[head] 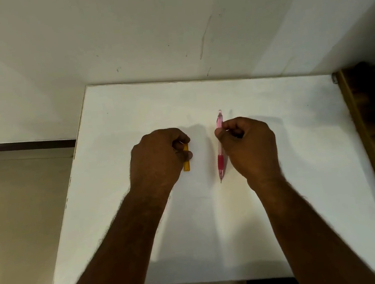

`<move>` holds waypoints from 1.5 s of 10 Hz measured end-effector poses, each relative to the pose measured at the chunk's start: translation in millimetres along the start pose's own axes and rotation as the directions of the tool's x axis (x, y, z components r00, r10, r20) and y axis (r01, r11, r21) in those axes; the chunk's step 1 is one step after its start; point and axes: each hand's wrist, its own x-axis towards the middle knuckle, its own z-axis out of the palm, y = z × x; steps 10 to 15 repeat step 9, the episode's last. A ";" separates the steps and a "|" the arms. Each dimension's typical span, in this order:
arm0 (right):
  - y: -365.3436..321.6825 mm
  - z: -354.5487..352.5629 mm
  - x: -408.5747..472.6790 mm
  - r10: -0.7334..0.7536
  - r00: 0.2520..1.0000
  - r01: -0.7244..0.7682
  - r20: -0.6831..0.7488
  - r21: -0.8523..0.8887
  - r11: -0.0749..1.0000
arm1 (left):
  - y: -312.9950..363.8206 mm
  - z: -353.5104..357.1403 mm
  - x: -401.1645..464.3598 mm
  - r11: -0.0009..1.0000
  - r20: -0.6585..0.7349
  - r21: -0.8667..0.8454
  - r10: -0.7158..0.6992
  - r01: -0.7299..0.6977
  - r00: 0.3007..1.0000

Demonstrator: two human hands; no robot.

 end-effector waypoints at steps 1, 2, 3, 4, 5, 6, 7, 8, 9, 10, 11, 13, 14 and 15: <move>3.2 4.5 -0.5 -0.035 0.999 0.034 0.000 -0.157 0.987 | -1.0 1.4 -0.3 1.000 -0.002 -0.012 0.008 -0.008 1.000; 3.0 8.6 -1.2 -0.036 0.999 0.035 0.000 -0.201 0.979 | -1.6 1.8 0.1 0.999 -0.006 -0.027 0.020 -0.020 1.000; 3.0 9.0 -2.4 -0.066 0.998 0.064 -0.003 -0.237 0.969 | -3.0 2.3 1.0 1.000 -0.011 -0.025 0.014 -0.014 1.000; 3.2 8.5 -2.5 -0.088 0.996 0.087 0.006 -0.264 0.961 | -5.4 3.3 1.7 0.999 -0.011 -0.036 0.016 -0.017 1.000; 2.4 8.6 -3.1 -0.100 0.995 0.097 0.000 -0.269 0.958 | -4.2 0.9 1.0 0.999 -0.015 -0.024 0.022 -0.022 1.000; -0.1 6.8 -2.2 -0.107 0.993 0.094 -0.047 -0.224 0.970 | -1.4 -3.8 0.6 0.999 -0.042 -0.045 0.018 -0.020 0.999; -3.0 4.8 -2.8 -0.125 0.989 0.110 -0.075 -0.179 0.978 | 0.9 -8.0 -1.1 0.996 -0.069 -0.083 0.019 -0.025 0.997; -10.8 3.3 -5.4 -0.161 0.983 0.146 -0.087 -0.163 0.976 | 4.7 -12.3 -3.0 0.993 -0.133 -0.096 0.050 -0.063 0.990; -22.8 -7.3 -15.2 -0.244 0.963 0.232 -0.116 -0.111 0.966 | 14.9 -19.8 -13.7 0.992 -0.231 -0.085 0.076 -0.098 0.970; -22.8 -7.3 -15.2 -0.244 0.963 0.232 -0.116 -0.111 0.966 | 14.9 -19.8 -13.7 0.992 -0.231 -0.085 0.076 -0.098 0.970; -22.8 -7.3 -15.2 -0.244 0.963 0.232 -0.116 -0.111 0.966 | 14.9 -19.8 -13.7 0.992 -0.231 -0.085 0.076 -0.098 0.970; -22.8 -7.3 -15.2 -0.244 0.963 0.232 -0.116 -0.111 0.966 | 14.9 -19.8 -13.7 0.992 -0.231 -0.085 0.076 -0.098 0.970; -22.8 -7.3 -15.2 -0.244 0.963 0.232 -0.116 -0.111 0.966 | 14.9 -19.8 -13.7 0.992 -0.231 -0.085 0.076 -0.098 0.970; -22.8 -7.3 -15.2 -0.244 0.963 0.232 -0.116 -0.111 0.966 | 14.9 -19.8 -13.7 0.992 -0.231 -0.085 0.076 -0.098 0.970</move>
